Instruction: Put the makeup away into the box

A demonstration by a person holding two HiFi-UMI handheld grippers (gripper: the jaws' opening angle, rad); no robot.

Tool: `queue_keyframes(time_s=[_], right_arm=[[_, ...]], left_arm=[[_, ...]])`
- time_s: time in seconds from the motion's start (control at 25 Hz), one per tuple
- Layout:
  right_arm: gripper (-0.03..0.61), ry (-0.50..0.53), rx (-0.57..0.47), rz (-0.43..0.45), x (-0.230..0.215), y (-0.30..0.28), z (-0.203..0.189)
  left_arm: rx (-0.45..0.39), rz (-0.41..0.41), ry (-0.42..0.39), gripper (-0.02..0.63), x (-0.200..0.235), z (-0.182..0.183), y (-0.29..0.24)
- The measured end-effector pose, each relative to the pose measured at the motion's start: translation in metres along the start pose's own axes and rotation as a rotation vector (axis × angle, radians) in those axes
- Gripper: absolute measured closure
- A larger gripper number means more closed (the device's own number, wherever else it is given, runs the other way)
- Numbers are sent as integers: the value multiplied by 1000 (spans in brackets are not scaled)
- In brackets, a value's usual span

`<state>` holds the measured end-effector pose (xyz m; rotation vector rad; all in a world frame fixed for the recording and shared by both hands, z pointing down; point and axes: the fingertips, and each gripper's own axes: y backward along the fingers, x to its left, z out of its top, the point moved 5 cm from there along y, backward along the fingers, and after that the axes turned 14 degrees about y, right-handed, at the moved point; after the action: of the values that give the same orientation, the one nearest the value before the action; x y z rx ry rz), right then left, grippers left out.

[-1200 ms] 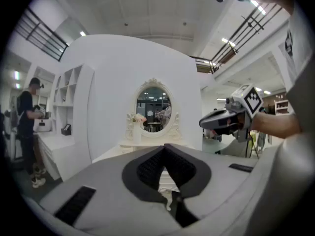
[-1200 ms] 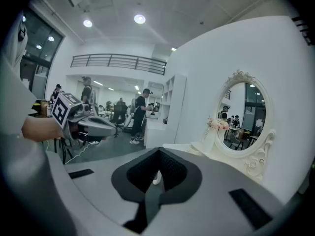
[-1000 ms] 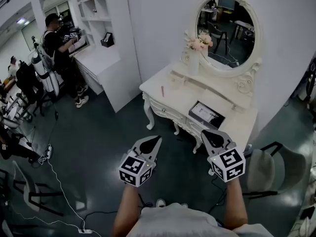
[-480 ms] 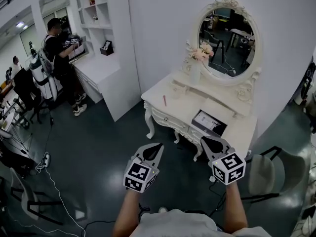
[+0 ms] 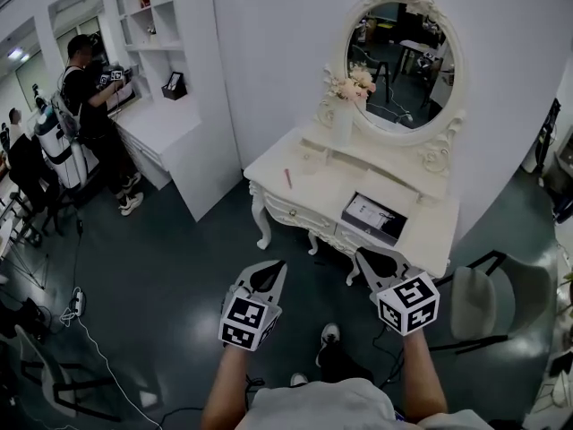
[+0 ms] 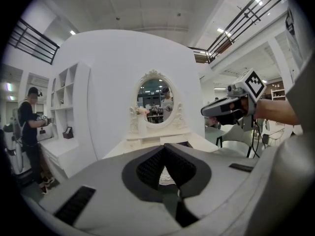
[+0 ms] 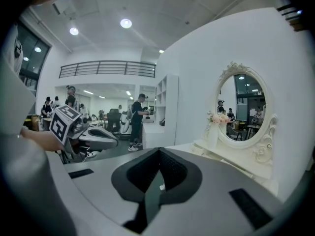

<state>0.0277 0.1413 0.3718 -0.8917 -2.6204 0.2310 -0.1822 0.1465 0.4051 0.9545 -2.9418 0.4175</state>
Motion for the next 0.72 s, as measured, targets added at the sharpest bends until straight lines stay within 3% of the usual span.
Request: queue_keyframes(time_s=[0.24,0.72], right_arm=[[577,-30,-23,-7,-23,-28,-9],[577,-51,6,-20,-121,-118,-27]], left_arm=[[35,6,-2,607,20,-4,-37],[67,41,1,612,80,30,-159]])
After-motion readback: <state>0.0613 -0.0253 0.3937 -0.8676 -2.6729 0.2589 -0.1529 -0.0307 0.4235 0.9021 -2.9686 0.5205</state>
